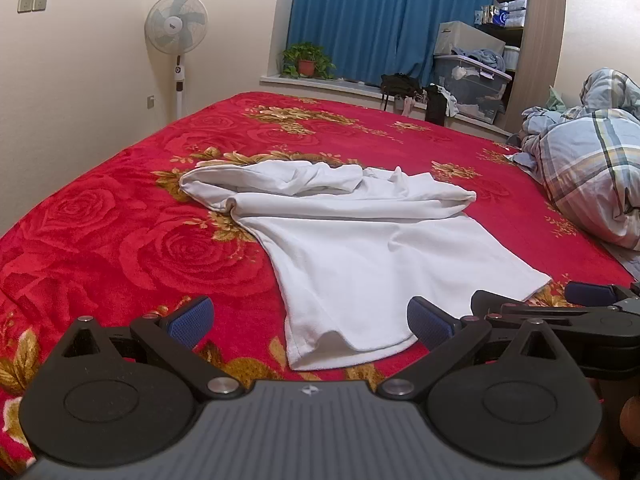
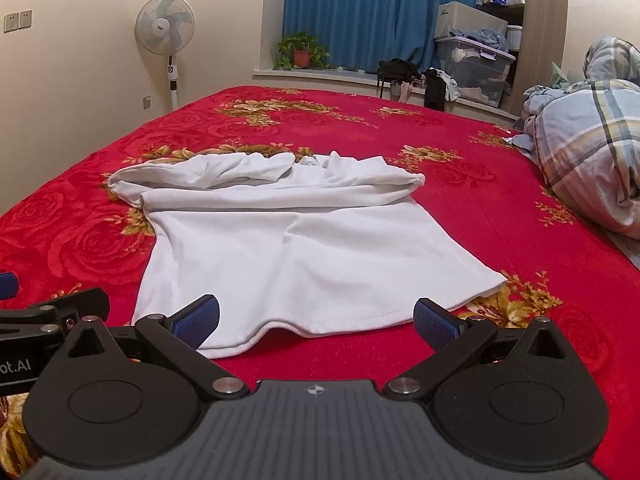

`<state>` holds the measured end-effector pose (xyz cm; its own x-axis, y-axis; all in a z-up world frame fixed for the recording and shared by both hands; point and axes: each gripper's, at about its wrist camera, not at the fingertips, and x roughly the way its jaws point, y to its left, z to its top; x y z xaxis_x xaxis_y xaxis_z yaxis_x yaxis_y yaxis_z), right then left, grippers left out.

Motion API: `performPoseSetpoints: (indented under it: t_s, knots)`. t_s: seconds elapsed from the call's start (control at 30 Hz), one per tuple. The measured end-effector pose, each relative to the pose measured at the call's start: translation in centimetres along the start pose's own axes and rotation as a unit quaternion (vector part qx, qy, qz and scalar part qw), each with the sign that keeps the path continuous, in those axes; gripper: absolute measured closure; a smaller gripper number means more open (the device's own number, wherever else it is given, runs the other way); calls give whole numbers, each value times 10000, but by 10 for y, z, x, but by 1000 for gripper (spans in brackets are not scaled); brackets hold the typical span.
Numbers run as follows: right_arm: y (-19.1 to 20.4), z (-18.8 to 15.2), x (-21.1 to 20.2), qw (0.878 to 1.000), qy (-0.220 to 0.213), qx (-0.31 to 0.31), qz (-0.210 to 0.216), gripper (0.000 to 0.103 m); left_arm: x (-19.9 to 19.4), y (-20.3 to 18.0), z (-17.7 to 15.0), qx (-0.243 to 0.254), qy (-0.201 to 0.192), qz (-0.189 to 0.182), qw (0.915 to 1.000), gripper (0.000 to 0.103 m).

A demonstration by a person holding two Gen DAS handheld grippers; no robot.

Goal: Fold small clothes

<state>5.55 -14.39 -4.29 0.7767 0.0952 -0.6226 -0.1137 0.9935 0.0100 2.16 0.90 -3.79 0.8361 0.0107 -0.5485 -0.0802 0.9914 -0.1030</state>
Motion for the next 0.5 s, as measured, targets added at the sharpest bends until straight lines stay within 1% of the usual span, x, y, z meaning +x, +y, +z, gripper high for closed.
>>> performPoseSetpoints:
  t_s: [0.5]
  knots:
    - [-1,1,-1,10000,1,-22,-49,1,-1,1,1,24,-4,9,10000,0]
